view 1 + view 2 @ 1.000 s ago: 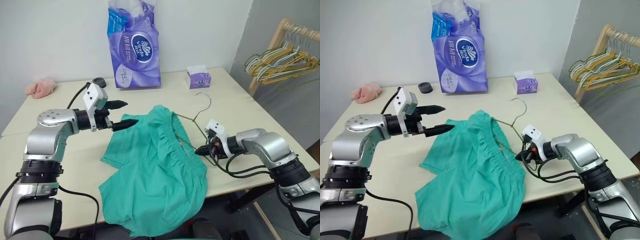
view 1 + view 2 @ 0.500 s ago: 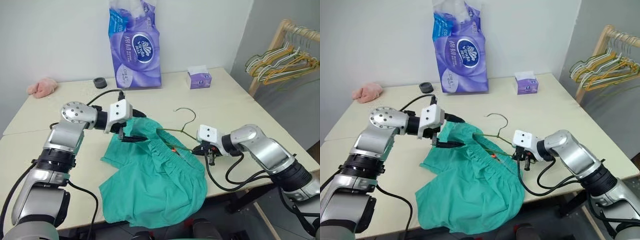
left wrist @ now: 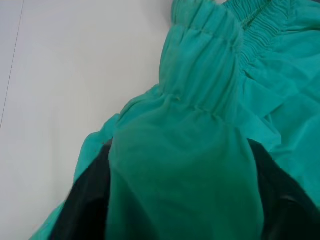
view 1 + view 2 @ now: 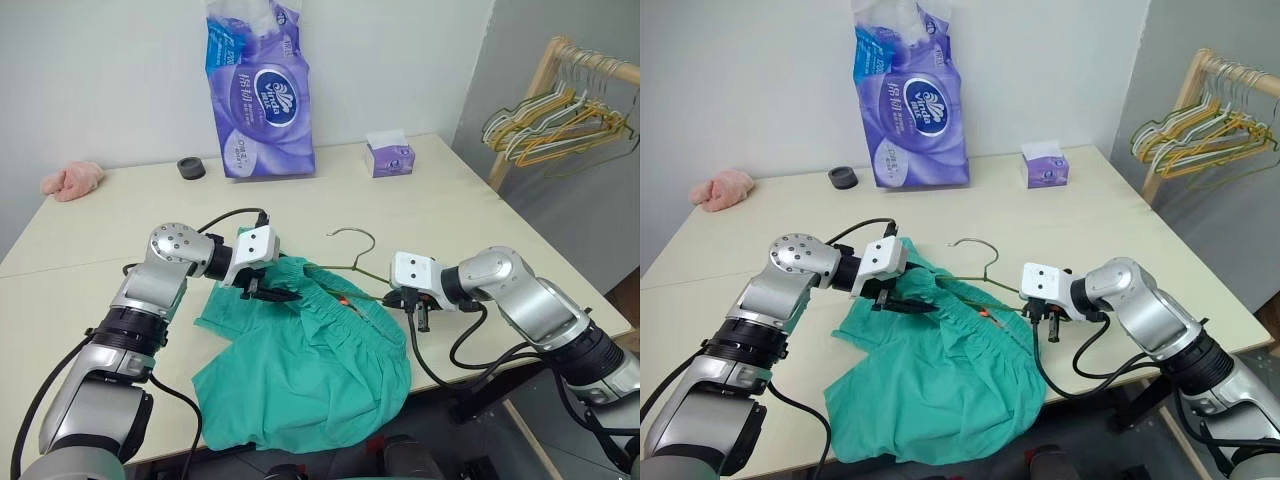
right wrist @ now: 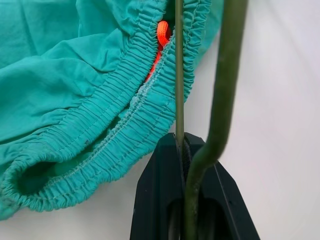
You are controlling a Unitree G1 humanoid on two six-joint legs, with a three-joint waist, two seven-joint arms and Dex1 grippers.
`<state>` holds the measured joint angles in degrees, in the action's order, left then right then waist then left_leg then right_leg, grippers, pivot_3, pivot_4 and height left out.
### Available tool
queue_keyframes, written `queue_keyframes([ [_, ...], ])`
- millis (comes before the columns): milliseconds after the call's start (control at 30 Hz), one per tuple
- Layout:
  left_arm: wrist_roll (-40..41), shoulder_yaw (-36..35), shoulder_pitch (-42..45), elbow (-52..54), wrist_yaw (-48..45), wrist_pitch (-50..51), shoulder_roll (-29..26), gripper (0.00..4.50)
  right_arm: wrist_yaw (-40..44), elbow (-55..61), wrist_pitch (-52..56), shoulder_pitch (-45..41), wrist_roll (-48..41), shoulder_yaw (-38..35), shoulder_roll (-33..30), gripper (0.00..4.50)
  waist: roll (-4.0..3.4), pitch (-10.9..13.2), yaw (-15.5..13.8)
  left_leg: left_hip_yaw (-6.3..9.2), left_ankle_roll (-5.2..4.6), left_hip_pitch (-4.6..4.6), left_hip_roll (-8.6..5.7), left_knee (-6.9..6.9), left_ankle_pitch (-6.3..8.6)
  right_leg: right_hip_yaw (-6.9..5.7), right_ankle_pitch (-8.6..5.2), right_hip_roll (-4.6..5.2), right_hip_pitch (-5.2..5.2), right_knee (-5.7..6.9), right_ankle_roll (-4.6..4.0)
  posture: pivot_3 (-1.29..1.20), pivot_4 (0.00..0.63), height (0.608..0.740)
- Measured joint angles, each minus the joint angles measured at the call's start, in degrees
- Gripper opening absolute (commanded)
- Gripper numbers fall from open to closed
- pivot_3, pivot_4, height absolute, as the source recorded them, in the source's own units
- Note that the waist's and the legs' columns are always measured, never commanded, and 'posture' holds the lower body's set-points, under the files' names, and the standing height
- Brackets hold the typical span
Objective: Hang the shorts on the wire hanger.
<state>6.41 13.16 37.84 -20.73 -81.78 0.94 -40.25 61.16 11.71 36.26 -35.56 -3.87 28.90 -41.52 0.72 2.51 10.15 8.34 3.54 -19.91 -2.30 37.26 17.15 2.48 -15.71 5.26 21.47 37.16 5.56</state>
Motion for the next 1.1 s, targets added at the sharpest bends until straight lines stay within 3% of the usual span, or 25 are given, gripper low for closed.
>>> queue_keyframes([
  [167, -0.3, 0.0, -0.7, -0.1, -0.4, -0.2, 0.0, 0.37, 0.0, 0.5, -0.1, 0.0, 0.4, -0.4, 0.1, 0.00, 0.00, 0.0, 0.2, 0.01, -0.01, 0.00, 0.00, 0.00, 0.00, 0.00, 0.00, 0.00, 0.00, 0.00, 0.00, -0.19, 0.000, 0.740],
  [233, -0.2, 0.0, -1.3, 0.1, -1.1, -0.3, 0.0, 0.00, 0.4, 0.6, -1.0, 0.1, 0.6, -0.8, -0.1, 0.00, 0.00, 0.0, 0.3, 0.03, -0.02, -0.01, 0.00, 0.00, 0.01, -0.02, 0.00, 0.00, 0.00, 0.00, 0.00, -0.19, 0.000, 0.740],
  [400, 0.0, 0.0, -1.5, 0.4, -1.3, 0.0, 0.3, 0.00, 1.5, 0.6, -6.8, 0.3, 2.5, -0.8, -1.9, 0.00, 0.00, 0.0, 0.6, 0.03, -0.04, 0.00, 0.00, 0.00, 0.02, -0.03, 0.00, 0.00, -0.02, 0.00, 0.00, -0.19, 0.000, 0.740],
  [433, 0.1, 0.0, -1.6, 0.5, -1.3, 0.1, 0.4, 0.00, 1.6, 0.5, -7.6, 0.5, 2.7, -0.8, -2.2, 0.50, 0.00, 0.0, 0.7, 0.03, -0.04, 0.00, 0.00, 0.00, 0.02, -0.03, 0.00, 0.00, -0.02, 0.00, 0.00, -0.19, 0.000, 0.740],
  [633, -0.1, 0.0, -1.9, 0.4, 0.4, 0.7, 1.3, 0.00, 2.9, 1.1, -13.4, 1.4, 2.6, -2.6, -2.9, 2.33, 0.01, 0.0, 1.0, 0.05, -0.04, 0.00, -0.01, 0.01, 0.02, -0.03, 0.00, 0.01, -0.04, -0.01, 0.00, -0.19, 0.000, 0.740],
  [833, -0.1, -0.4, -2.2, -0.4, 3.0, 1.0, 1.2, 0.00, 3.3, 0.9, -12.3, 9.2, 1.8, -13.1, -13.4, 4.34, 0.03, 0.0, 0.6, 0.05, -0.12, -0.01, -0.08, 0.13, 0.07, -0.07, 0.01, 0.11, -0.13, 0.00, 0.02, -0.20, 0.000, 0.740],
  [933, 0.1, -1.3, -2.2, -1.1, 4.9, 1.1, 1.7, 0.00, 0.8, 1.2, -11.4, 17.9, 0.0, -22.0, -15.7, 4.43, 0.04, 0.0, 0.5, 0.06, -0.13, -0.02, -0.08, 0.11, 0.07, -0.09, 0.01, 0.10, -0.14, -0.02, 0.02, -0.21, 0.000, 0.740],
  [1000, 0.5, -2.5, -2.4, -1.8, 5.4, 2.4, 1.6, 0.00, -1.7, 4.1, -6.2, 24.5, -4.7, -30.2, -12.7, 4.43, 0.06, 0.0, 0.7, 0.06, -0.13, -0.02, -0.07, 0.12, 0.07, -0.08, 0.01, 0.10, -0.15, 0.02, 0.02, -0.22, 0.000, 0.740],
  [1100, 1.6, -3.0, -2.3, -1.5, 6.0, 3.9, 1.9, 0.00, -3.5, 13.9, 2.7, 30.4, -13.9, -35.9, -7.7, 4.43, -0.04, -0.1, 1.1, 0.08, -0.14, 0.00, -0.03, 0.12, 0.08, -0.06, 0.01, 0.07, -0.15, 0.05, 0.02, -0.23, 0.000, 0.740],
])
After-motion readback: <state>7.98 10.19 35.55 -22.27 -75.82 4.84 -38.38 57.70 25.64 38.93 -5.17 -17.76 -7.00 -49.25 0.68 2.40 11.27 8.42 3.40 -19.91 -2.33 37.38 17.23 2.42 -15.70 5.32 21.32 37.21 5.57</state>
